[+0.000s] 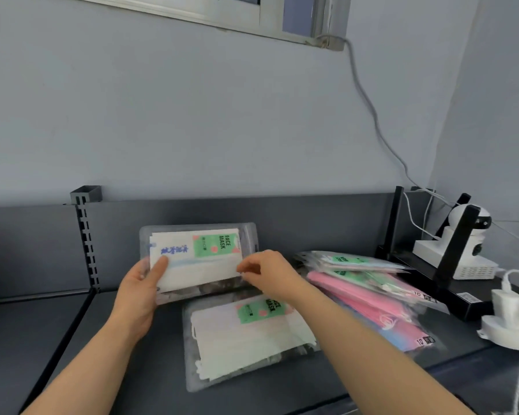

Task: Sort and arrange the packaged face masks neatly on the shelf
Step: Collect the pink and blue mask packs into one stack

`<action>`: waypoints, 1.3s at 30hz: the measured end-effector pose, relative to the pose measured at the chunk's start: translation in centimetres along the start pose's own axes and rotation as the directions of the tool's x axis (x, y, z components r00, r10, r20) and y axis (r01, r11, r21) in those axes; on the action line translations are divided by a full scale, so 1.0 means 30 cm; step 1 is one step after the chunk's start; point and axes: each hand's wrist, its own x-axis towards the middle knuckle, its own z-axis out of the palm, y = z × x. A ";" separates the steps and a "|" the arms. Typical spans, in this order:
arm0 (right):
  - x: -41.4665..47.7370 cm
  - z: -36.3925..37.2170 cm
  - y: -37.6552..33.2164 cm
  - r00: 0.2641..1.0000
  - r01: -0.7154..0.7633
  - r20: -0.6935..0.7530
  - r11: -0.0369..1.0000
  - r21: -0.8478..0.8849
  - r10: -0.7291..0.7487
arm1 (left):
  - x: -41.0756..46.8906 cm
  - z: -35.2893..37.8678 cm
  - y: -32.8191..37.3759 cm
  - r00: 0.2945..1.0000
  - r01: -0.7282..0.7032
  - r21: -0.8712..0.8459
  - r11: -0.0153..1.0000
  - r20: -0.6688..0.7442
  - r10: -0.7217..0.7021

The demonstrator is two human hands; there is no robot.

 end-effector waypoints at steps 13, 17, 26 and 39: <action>-0.076 -0.239 0.295 0.887 -0.462 -0.182 0.806 -0.371 0.425 | 0.041 0.091 -0.031 0.999 0.011 0.013 1.000 -0.038 -0.010; -0.057 -0.226 0.263 0.896 -0.428 -0.350 0.741 -0.518 0.273 | 0.046 0.082 -0.034 0.999 -0.008 0.077 0.997 -0.034 0.010; -0.096 -0.177 0.085 0.820 -0.240 -0.552 0.784 -0.572 -0.152 | 0.014 0.075 -0.044 0.999 0.015 0.104 0.994 -0.031 -0.012; -0.058 0.110 -0.070 0.975 0.154 -0.122 0.961 -0.231 -0.185 | -0.011 0.022 0.025 0.990 0.136 0.061 0.989 0.010 -0.137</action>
